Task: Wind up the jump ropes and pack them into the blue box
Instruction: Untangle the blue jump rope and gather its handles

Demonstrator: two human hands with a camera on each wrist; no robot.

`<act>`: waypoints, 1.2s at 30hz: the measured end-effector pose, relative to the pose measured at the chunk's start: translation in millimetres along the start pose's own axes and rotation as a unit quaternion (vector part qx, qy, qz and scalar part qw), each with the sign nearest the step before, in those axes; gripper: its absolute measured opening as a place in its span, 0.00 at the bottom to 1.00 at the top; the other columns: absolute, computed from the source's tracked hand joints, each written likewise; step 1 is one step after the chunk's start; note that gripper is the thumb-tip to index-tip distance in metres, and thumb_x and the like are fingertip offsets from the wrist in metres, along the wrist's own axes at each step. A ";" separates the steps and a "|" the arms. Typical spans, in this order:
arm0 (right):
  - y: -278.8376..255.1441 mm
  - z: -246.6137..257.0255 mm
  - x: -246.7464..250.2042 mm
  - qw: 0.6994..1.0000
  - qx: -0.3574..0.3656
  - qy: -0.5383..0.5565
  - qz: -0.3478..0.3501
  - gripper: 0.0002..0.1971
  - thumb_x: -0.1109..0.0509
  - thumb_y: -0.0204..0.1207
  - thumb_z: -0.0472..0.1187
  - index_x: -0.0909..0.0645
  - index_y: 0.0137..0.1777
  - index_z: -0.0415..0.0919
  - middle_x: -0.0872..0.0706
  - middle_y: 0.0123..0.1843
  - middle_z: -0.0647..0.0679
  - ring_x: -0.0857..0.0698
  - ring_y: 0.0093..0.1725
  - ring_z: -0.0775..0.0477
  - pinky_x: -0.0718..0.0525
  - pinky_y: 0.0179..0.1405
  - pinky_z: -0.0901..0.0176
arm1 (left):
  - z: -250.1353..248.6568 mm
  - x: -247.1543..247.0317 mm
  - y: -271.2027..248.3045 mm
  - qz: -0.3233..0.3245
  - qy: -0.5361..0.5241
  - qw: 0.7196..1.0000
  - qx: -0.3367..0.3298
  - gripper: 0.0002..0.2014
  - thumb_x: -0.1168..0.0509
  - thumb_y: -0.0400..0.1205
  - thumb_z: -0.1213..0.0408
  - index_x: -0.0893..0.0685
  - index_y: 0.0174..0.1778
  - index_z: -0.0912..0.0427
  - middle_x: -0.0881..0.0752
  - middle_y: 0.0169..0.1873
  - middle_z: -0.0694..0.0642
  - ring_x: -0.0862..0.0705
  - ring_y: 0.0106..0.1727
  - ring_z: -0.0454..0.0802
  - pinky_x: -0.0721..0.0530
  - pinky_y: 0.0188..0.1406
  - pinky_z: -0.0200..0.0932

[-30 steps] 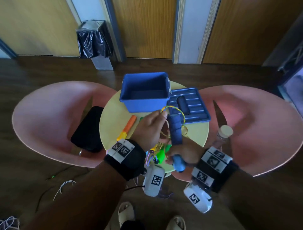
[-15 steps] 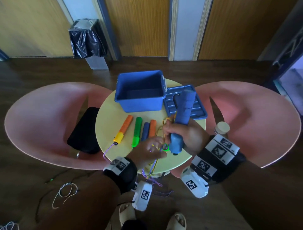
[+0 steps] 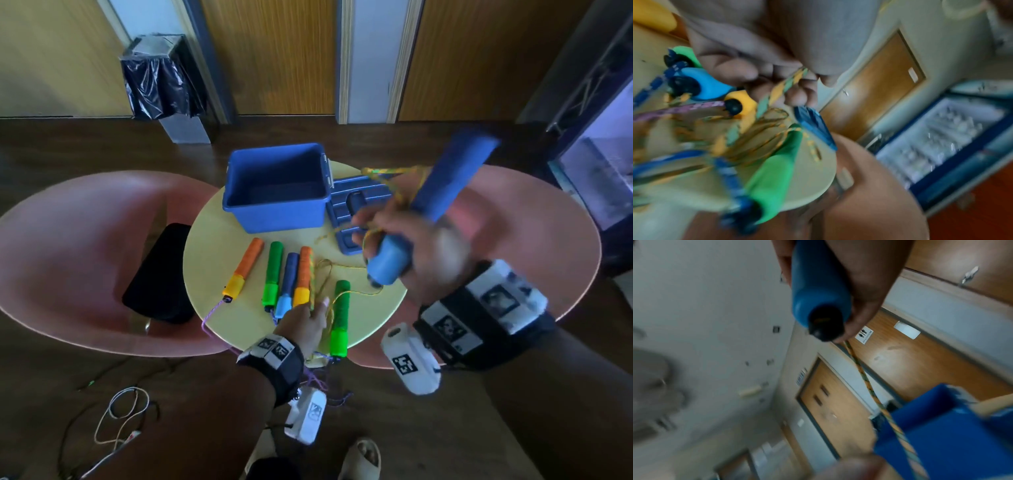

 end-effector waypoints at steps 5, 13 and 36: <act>-24.9 -93.6 38.1 0.942 -0.177 -0.283 0.033 0.14 0.25 0.68 0.32 0.16 0.53 0.42 0.17 0.29 0.49 0.19 0.29 0.47 0.20 0.35 0.53 | -50.4 38.1 -14.5 -0.045 -0.228 0.972 -0.033 0.27 0.52 0.87 0.41 0.19 0.33 0.54 0.16 0.30 0.60 0.17 0.30 0.54 0.14 0.32 0.46; -23.1 -110.9 12.9 0.949 -0.179 -0.251 0.065 0.12 0.26 0.69 0.39 0.24 0.27 0.47 0.20 0.23 0.48 0.21 0.26 0.45 0.22 0.37 0.49 | -73.1 86.5 -33.7 -0.013 -0.335 0.935 -0.118 0.27 0.44 0.87 0.46 0.16 0.26 0.54 0.14 0.28 0.57 0.16 0.28 0.55 0.16 0.34 0.47; -36.3 -122.0 5.3 0.950 -0.190 -0.206 0.135 0.10 0.25 0.65 0.36 0.12 0.43 0.52 0.12 0.38 0.46 0.16 0.38 0.45 0.18 0.48 0.45 | -51.4 71.1 -44.5 -0.039 -0.269 0.954 -0.126 0.22 0.48 0.90 0.54 0.18 0.40 0.64 0.15 0.29 0.60 0.19 0.25 0.51 0.20 0.30 0.42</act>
Point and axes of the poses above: each hand's wrist, its own y-axis towards the middle knuckle, its own x-axis out of the back of the hand, z = x × y, the point moved 2 cm from there along y, towards the middle knuckle
